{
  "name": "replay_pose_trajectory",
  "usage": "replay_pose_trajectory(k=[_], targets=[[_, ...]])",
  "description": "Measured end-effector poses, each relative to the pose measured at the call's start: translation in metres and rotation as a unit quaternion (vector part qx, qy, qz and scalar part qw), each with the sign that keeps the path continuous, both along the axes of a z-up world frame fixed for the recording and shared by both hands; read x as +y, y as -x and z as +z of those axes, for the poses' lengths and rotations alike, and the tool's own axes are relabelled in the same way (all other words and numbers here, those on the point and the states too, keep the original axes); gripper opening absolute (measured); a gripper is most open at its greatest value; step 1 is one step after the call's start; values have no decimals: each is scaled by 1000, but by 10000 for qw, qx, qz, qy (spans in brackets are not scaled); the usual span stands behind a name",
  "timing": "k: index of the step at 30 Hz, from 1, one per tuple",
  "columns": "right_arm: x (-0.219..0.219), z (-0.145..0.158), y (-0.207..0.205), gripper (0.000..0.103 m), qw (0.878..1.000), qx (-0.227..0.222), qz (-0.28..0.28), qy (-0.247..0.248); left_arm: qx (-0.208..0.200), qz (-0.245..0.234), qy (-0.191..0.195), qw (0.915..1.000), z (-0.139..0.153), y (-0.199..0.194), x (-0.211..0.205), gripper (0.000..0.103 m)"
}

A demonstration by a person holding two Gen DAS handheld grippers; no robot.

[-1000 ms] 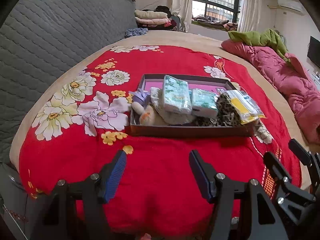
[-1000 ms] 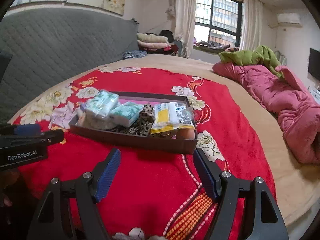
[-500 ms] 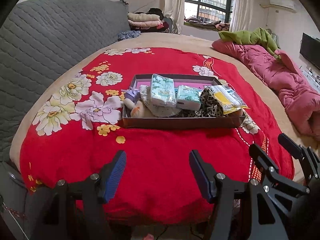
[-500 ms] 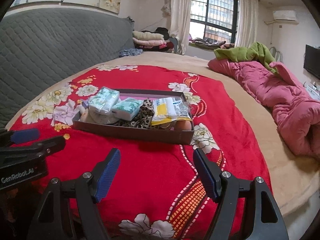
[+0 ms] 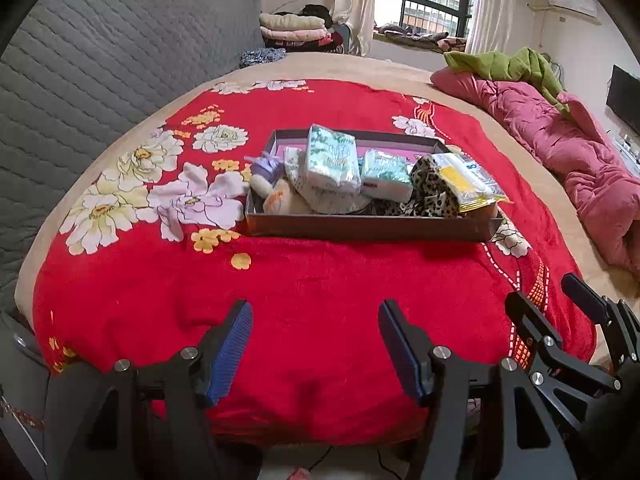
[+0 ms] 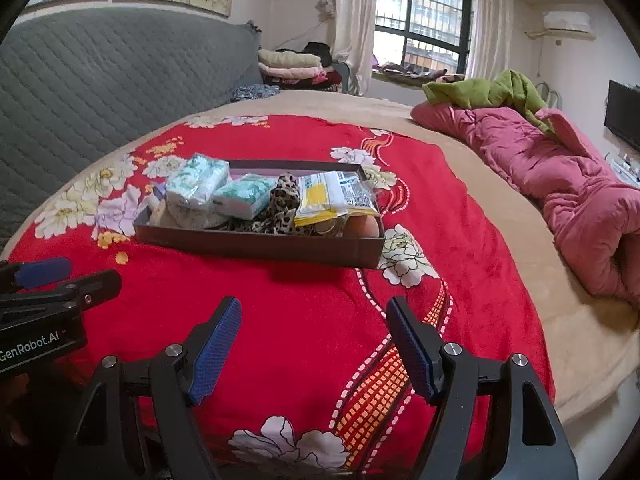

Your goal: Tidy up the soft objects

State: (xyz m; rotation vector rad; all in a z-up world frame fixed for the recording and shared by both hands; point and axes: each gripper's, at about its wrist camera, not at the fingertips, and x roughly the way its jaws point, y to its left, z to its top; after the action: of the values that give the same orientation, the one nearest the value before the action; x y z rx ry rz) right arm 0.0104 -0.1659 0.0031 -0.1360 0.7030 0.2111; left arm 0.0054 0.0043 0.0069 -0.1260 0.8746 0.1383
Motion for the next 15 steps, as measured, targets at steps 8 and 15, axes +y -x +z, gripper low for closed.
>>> replay_pose_trajectory(k=[8,15], targets=[[0,-6,-3,76,10000,54,-22,-21,99,33,49,9999,-9,-2,3,65],[3,-10,-5,76,10000,60,18,-27,147,57,67,9999,-15,-5,4,65]])
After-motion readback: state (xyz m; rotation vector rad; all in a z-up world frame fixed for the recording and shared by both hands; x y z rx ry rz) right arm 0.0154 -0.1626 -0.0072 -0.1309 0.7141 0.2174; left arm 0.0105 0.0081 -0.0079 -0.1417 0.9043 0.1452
